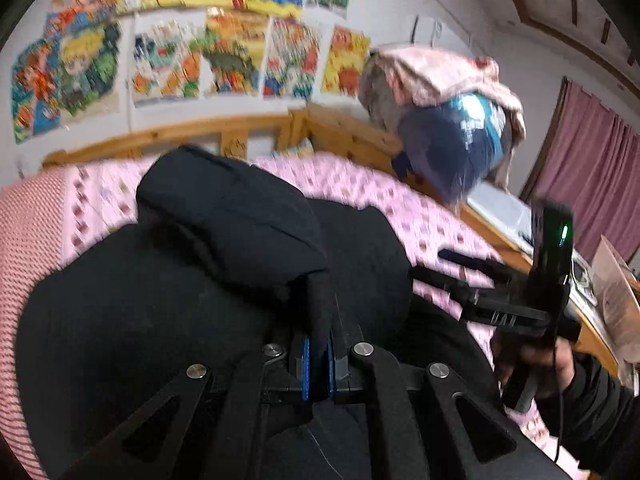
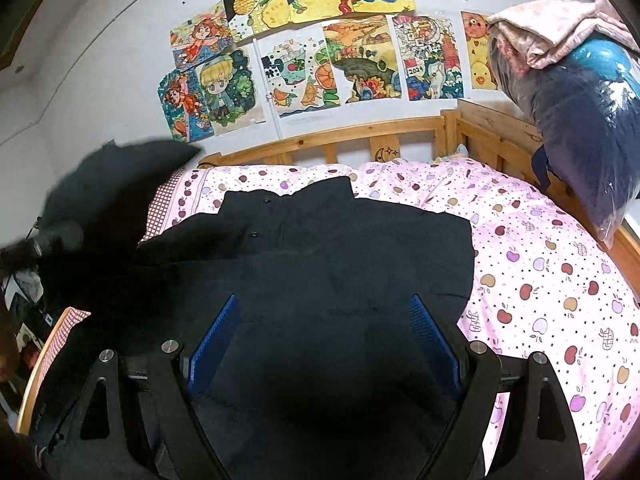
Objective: Fold large clothes
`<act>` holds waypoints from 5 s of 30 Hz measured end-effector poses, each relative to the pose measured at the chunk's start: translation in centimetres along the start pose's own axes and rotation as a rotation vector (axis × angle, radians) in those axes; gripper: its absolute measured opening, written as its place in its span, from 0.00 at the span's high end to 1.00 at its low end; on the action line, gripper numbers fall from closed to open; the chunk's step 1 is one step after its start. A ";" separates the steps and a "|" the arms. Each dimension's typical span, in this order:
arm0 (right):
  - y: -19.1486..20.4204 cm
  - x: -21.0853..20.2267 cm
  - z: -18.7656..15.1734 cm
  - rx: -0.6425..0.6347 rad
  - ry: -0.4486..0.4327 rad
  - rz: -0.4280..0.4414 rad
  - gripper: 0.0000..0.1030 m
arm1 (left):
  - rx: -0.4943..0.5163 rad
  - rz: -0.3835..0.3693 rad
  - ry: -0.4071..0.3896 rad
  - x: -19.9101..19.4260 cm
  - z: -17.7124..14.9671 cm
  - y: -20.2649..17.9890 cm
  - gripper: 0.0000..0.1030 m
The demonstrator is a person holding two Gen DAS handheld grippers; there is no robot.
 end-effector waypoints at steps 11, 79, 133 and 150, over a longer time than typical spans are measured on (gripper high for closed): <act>-3.2 2.4 -1.8 0.112 0.066 0.051 0.20 | -0.005 -0.016 0.218 5.5 -4.0 0.8 0.93; -7.7 5.3 0.3 0.213 0.046 -0.121 0.92 | -0.343 0.376 0.010 -1.4 -3.2 11.9 0.25; -0.3 10.3 -3.3 -0.127 0.207 -0.108 0.57 | -0.144 0.576 0.178 5.6 -4.6 10.3 0.02; 1.4 1.4 -2.3 -0.132 0.067 -0.100 0.22 | -0.330 0.318 0.035 -2.5 -4.7 7.5 0.01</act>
Point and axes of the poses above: each gripper's, at about its wrist camera, not at the fingertips, and x roughly the way its jaws point, y to its left, z to its top, the point moved 2 cm from there along x, roughly the way its jaws point, and after that the axes turned 10 degrees about y, right-handed, at the moved point
